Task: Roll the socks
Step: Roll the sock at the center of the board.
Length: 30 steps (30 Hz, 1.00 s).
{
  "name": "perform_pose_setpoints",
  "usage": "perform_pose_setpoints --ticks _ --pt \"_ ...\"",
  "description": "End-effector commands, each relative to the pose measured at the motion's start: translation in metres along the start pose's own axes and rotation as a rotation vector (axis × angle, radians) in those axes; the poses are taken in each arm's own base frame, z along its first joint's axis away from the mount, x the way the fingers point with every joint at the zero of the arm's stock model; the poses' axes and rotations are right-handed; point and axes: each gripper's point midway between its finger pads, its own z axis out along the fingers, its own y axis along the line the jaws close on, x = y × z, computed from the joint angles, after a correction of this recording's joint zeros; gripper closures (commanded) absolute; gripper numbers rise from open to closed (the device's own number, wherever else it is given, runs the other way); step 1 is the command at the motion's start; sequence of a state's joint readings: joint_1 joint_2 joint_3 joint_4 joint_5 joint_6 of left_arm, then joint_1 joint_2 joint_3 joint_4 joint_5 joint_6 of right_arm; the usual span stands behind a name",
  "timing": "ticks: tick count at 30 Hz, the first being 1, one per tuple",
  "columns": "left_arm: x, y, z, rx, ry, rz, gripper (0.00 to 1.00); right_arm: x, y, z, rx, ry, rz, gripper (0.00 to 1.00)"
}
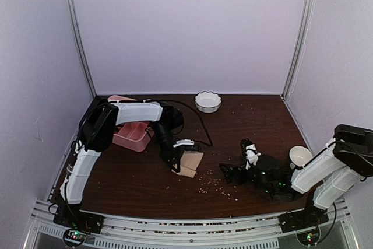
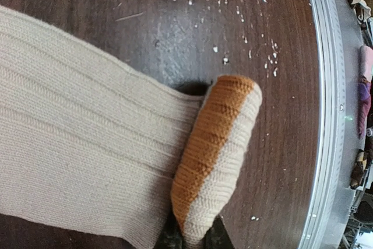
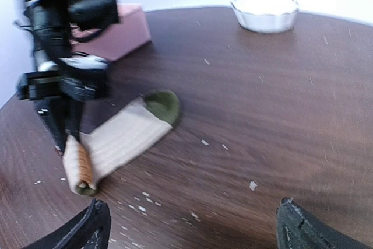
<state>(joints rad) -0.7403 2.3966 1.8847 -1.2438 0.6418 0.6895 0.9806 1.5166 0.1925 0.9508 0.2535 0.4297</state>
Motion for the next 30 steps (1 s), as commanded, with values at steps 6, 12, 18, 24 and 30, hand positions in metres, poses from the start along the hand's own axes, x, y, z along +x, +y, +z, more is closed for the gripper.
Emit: perform_pose_setpoints --ticks 6,12,18,24,30 --pt "0.041 0.018 0.027 0.025 0.19 -0.178 0.86 -0.01 0.056 -0.002 0.011 -0.018 -0.342 0.01" --pt "0.04 0.017 0.03 0.057 0.193 -0.211 0.85 0.021 0.116 0.021 -0.162 0.058 -0.605 0.02" --pt "0.044 0.016 0.033 0.074 0.217 -0.227 0.85 0.031 0.143 0.055 -0.22 0.083 -0.79 0.28" --pt "0.049 0.014 0.034 0.09 0.236 -0.229 0.84 0.039 0.143 0.085 -0.259 0.144 -0.822 0.49" --pt "0.048 0.016 0.033 0.078 0.234 -0.217 0.81 0.06 0.145 0.098 -0.307 0.229 -0.826 0.71"
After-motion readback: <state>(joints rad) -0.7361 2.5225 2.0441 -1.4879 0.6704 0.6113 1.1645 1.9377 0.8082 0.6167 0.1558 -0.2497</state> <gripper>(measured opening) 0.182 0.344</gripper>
